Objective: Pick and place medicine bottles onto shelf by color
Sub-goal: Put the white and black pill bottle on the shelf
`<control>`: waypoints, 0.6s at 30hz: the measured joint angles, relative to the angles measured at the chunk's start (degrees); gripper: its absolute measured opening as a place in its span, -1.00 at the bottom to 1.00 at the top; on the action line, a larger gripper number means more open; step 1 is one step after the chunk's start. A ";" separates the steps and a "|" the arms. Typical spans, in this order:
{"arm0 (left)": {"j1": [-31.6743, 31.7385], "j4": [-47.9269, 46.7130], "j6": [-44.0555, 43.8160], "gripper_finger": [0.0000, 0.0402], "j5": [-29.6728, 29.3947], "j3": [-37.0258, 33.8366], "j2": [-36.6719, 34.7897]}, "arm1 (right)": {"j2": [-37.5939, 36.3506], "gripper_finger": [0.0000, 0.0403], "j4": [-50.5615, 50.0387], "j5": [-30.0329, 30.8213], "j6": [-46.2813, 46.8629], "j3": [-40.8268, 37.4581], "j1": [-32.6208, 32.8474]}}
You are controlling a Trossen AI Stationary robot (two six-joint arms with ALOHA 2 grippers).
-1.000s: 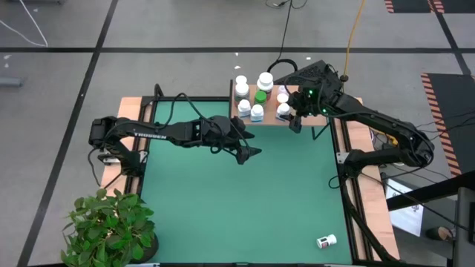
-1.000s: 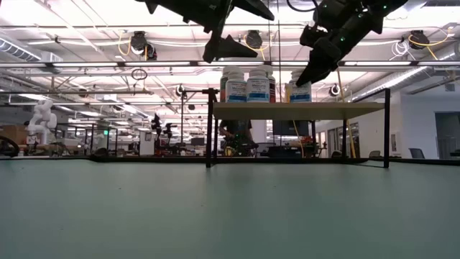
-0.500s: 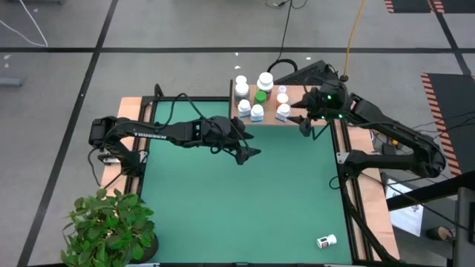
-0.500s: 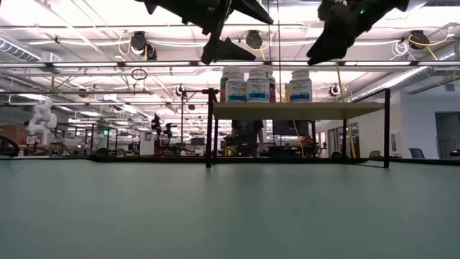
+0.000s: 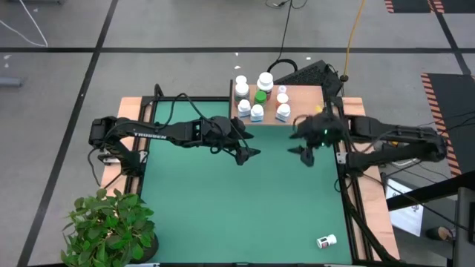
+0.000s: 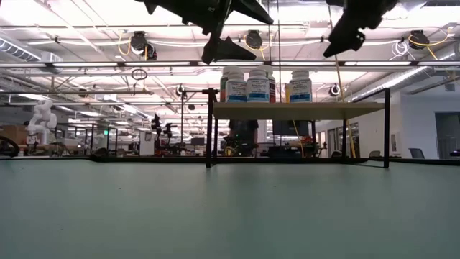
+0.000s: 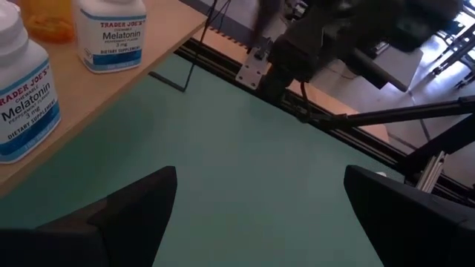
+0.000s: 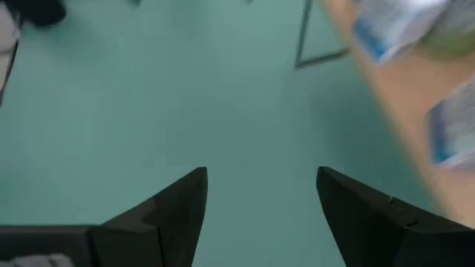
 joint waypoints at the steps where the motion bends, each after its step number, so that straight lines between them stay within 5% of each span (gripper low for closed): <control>1: 0.00 0.00 0.00 0.94 0.00 0.00 0.00 | 0.31 0.24 -1.15 0.86 1.56 0.00 2.08; 11: -1.06 0.00 3.00 0.94 0.01 0.00 0.00 | 4.63 0.24 -14.14 0.80 23.37 0.00 23.91; 18: -2.05 0.00 6.05 0.94 0.02 0.00 0.00 | 8.02 0.24 -17.05 -6.76 39.41 0.00 39.08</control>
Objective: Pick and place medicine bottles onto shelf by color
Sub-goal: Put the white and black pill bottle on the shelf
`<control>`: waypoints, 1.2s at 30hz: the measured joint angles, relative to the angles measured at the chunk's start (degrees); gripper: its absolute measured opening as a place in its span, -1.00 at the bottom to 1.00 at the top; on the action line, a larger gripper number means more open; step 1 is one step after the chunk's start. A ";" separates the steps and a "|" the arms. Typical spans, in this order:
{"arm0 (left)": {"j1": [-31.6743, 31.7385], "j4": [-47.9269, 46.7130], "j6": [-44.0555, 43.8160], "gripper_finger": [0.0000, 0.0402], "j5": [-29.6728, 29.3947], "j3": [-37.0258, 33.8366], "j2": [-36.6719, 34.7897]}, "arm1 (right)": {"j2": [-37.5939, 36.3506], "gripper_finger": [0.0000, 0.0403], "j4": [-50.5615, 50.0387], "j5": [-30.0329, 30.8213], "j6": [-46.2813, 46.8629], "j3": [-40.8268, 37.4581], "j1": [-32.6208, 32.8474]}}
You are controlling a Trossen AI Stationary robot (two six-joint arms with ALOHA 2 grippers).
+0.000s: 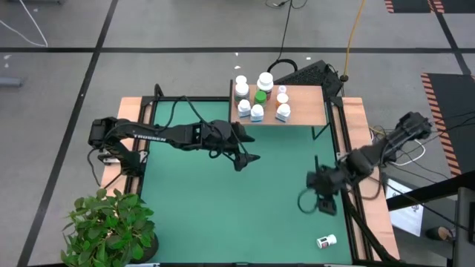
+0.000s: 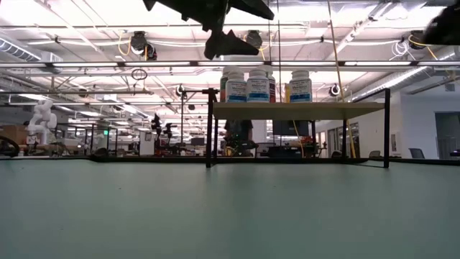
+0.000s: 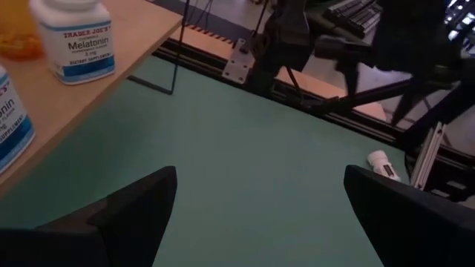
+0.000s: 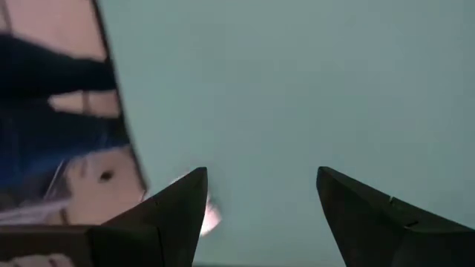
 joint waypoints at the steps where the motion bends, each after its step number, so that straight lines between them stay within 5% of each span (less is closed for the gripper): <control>1: -0.08 0.00 0.07 0.94 0.00 0.00 0.00 | 0.59 0.24 0.30 -1.06 1.78 0.00 1.76; 15: -0.80 -2.24 2.95 0.94 0.00 0.00 -0.02 | 16.17 0.24 24.10 -6.98 5.55 -5.79 24.91; 28: -2.05 -6.58 2.86 0.94 0.02 0.02 -0.02 | 26.52 0.22 27.81 -5.40 4.06 -7.32 28.55; 36: -2.56 -6.51 2.71 0.94 0.02 0.02 -0.02 | 27.10 -0.03 32.43 -5.32 7.82 -11.75 28.46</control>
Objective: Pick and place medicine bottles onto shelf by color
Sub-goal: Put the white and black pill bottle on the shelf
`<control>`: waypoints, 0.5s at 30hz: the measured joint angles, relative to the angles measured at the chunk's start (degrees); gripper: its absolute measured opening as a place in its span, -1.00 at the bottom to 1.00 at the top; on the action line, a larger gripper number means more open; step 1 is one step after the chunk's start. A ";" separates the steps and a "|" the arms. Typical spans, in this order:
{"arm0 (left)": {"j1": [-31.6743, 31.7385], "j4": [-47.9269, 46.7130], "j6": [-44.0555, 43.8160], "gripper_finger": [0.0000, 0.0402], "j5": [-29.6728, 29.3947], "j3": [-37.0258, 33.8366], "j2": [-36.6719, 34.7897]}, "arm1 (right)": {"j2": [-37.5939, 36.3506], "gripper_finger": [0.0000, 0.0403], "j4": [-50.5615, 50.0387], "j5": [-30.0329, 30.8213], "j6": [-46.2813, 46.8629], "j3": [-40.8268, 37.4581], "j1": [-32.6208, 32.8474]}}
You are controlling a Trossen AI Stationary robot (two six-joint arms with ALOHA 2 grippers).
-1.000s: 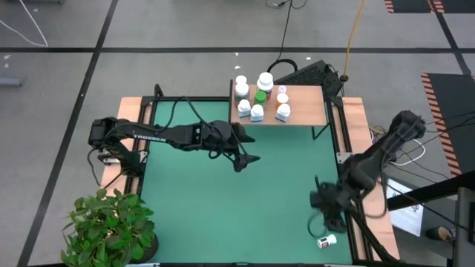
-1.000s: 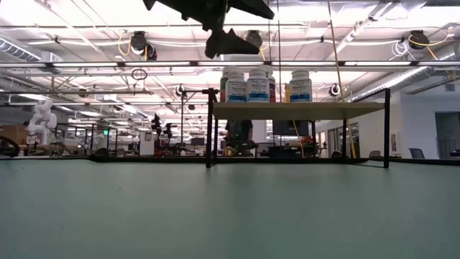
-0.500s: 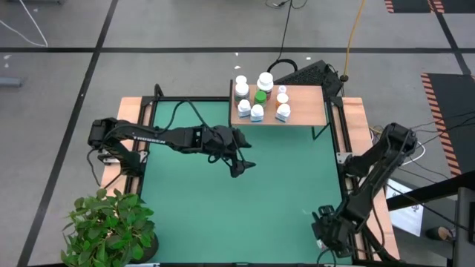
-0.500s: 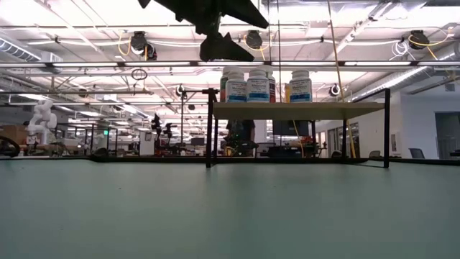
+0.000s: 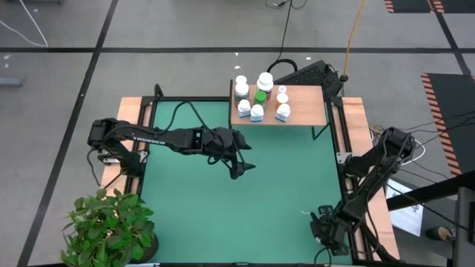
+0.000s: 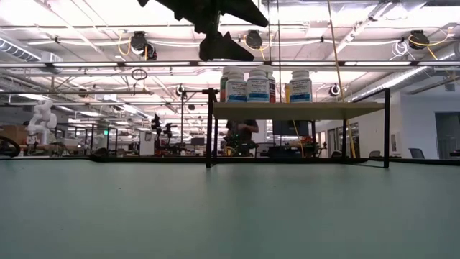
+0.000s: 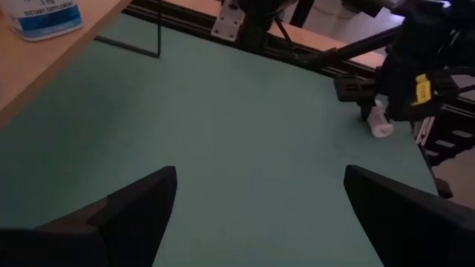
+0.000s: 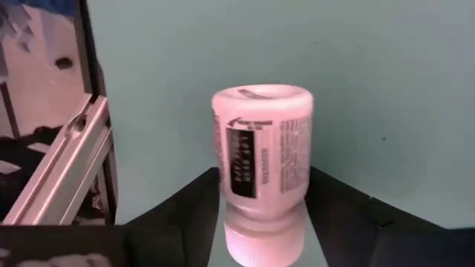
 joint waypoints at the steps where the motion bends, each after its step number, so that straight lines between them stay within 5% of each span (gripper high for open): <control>1: 0.00 0.02 -0.08 0.94 0.00 0.00 0.00 | -0.10 -0.07 0.67 -0.08 0.79 -0.69 -0.04; 10: -0.22 0.10 -1.32 0.94 -0.01 0.00 0.00 | -5.32 -0.28 1.55 -1.12 2.32 -2.54 -3.04; 15: -0.39 2.63 -5.54 0.94 2.32 0.00 0.00 | -11.97 -0.22 -7.03 5.48 1.68 -2.43 -8.47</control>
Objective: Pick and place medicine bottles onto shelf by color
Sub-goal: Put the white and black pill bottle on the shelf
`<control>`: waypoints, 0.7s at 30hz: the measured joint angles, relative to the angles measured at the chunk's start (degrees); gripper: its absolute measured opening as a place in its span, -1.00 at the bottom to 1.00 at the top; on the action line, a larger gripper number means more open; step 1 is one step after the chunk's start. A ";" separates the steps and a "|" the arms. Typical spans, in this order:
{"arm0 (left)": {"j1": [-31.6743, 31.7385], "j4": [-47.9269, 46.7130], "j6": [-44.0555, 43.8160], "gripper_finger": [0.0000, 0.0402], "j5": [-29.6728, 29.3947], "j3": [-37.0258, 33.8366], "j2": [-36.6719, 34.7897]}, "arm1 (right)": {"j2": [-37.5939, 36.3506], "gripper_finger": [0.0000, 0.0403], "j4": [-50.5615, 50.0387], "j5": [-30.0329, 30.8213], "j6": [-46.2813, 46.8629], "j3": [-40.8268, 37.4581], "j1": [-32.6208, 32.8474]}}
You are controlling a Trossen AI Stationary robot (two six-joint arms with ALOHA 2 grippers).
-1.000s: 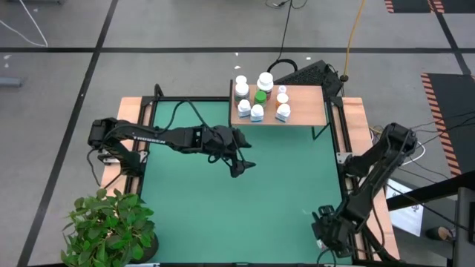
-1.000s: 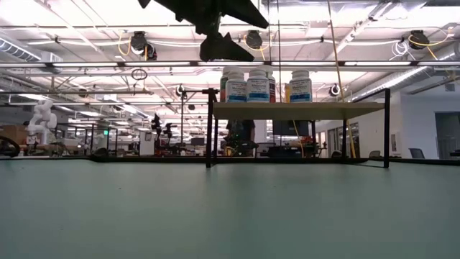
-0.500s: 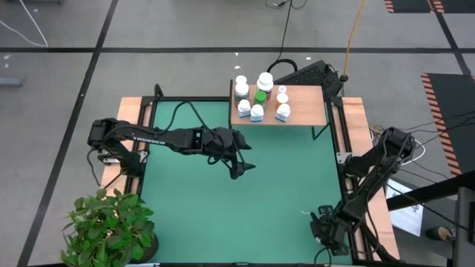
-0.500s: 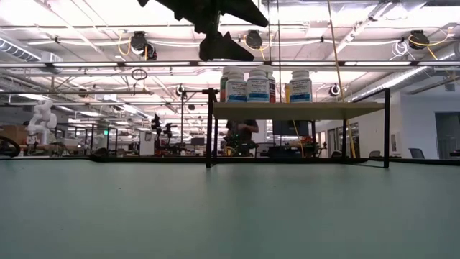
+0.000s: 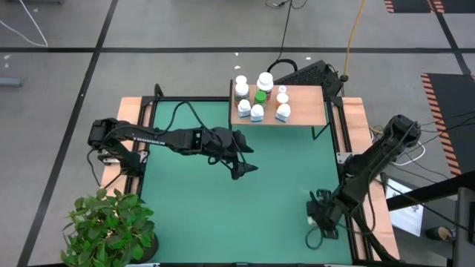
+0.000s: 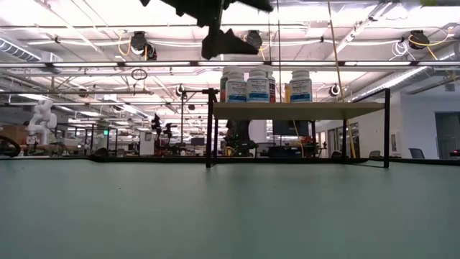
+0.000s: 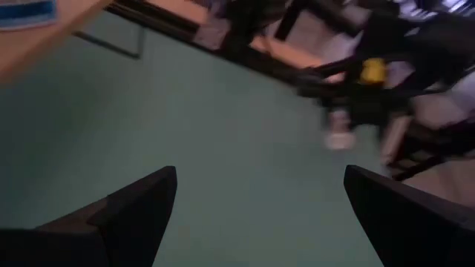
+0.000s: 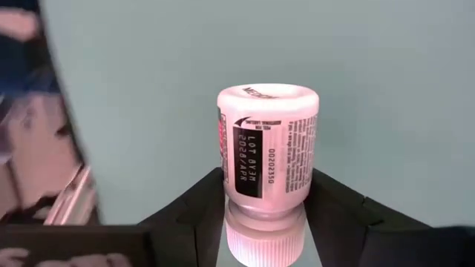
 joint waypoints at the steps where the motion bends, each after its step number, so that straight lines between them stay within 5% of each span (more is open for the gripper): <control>1: 0.08 1.09 -1.34 0.94 1.33 0.00 0.00 | -1.25 -0.22 -1.81 1.37 -0.84 -0.07 -1.45; 9: 0.04 14.97 -11.06 0.94 13.06 0.09 4.03 | -6.87 -0.23 -2.03 5.19 -14.48 -0.05 -17.53; 21: -1.86 17.57 -18.82 0.94 11.65 0.07 11.78 | -7.78 -0.23 19.05 4.93 -23.54 0.07 -36.51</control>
